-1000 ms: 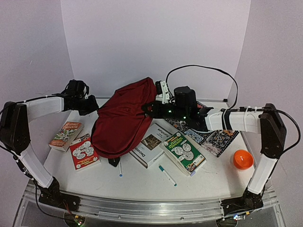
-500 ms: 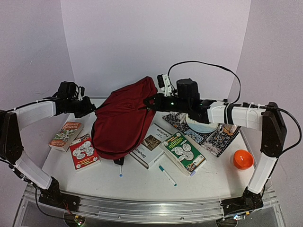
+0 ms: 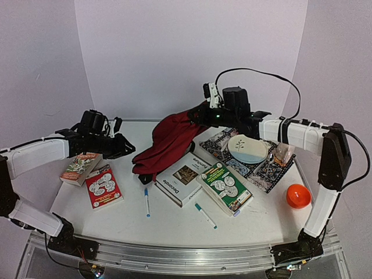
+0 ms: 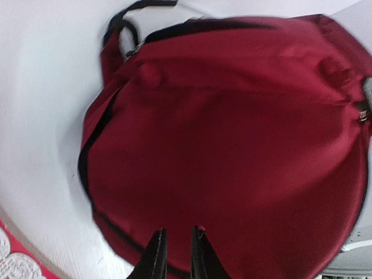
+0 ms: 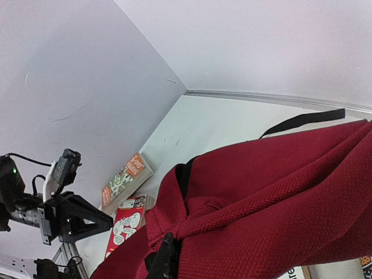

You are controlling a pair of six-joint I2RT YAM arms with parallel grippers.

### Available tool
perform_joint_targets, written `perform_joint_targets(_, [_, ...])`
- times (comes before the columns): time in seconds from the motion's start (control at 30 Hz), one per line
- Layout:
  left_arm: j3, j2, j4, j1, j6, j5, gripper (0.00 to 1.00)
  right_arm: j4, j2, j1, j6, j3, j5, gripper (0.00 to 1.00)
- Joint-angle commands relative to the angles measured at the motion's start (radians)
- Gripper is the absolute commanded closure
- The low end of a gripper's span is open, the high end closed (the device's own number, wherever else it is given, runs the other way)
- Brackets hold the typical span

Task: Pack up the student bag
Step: Pass from the right arm to the left

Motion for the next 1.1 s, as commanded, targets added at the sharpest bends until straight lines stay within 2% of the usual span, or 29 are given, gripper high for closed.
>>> perform_joint_targets(0.0, [0.016,-0.047,-0.035,0.017,0.03,-0.166,0.67,0.064,0.0,0.003,-0.051,0.003,-0.048,1.0])
perform_joint_targets(0.13, [0.094,-0.014,-0.039,0.016,0.082,-0.197,0.49,0.062,0.007,0.003,-0.087,0.012,-0.097,1.0])
perform_joint_targets(0.3, [0.173,0.044,-0.04,0.017,0.156,-0.24,0.33,0.052,0.02,0.004,-0.122,0.081,-0.231,1.0])
perform_joint_targets(0.5, [0.297,0.12,-0.042,0.017,0.298,-0.324,0.21,0.052,0.011,0.003,-0.154,0.111,-0.372,1.0])
perform_joint_targets(0.73, [0.362,0.161,-0.045,0.017,0.469,-0.209,0.15,0.052,-0.001,0.006,-0.165,0.11,-0.425,1.0])
perform_joint_targets(0.83, [0.339,0.143,-0.046,0.015,0.53,-0.138,0.13,0.052,-0.002,0.006,-0.167,0.108,-0.43,1.0])
perform_joint_targets(1.07, [0.277,0.131,-0.058,0.008,0.629,-0.091,0.12,0.059,0.013,0.01,-0.162,0.115,-0.444,1.0])
